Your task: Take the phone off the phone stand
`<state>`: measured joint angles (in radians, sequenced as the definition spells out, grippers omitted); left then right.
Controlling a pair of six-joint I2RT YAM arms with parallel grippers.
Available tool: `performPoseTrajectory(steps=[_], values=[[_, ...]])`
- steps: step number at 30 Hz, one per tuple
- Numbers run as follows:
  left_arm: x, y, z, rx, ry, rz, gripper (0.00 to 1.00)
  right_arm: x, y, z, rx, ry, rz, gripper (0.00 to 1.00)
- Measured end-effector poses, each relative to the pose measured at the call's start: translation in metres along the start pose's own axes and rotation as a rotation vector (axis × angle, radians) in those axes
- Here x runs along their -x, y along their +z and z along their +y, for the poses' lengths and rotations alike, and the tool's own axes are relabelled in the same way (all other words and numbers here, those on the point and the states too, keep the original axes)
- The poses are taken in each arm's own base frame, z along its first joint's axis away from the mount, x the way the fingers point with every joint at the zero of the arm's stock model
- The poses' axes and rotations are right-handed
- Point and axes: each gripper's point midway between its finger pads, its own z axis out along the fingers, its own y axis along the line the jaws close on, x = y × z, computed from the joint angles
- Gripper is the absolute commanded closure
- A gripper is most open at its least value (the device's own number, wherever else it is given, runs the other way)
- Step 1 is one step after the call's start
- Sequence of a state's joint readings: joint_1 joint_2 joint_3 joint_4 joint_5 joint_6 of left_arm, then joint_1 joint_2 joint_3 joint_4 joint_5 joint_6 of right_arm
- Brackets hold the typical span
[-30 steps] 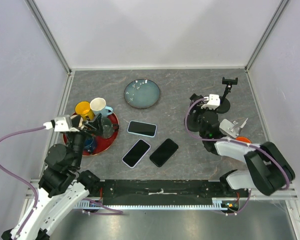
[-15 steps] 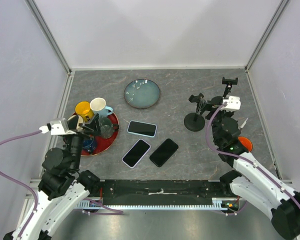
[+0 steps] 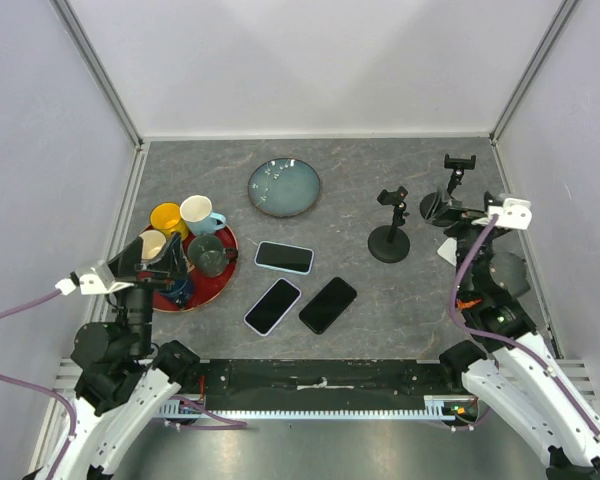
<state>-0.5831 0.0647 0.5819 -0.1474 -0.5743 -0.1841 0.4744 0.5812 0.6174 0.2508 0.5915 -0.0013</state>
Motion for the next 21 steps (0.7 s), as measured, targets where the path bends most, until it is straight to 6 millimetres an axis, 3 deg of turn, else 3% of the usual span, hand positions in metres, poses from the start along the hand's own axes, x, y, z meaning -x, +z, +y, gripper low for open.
performPoseTrajectory(steps=[5,8,15,21], values=[[0.012,-0.006,0.004,0.002,-0.037,-0.064,0.00,0.047,-0.008,-0.017,-0.047,-0.034,-0.099,0.02],[0.013,-0.005,0.006,0.011,-0.043,-0.074,0.00,0.063,-0.012,-0.025,-0.075,-0.052,-0.139,0.02],[0.012,-0.005,0.007,0.020,-0.037,-0.076,0.00,0.068,-0.015,-0.034,-0.110,-0.101,-0.152,0.02],[0.014,-0.005,0.008,0.022,-0.039,-0.083,0.01,0.060,-0.014,-0.036,-0.117,-0.126,-0.140,0.02]])
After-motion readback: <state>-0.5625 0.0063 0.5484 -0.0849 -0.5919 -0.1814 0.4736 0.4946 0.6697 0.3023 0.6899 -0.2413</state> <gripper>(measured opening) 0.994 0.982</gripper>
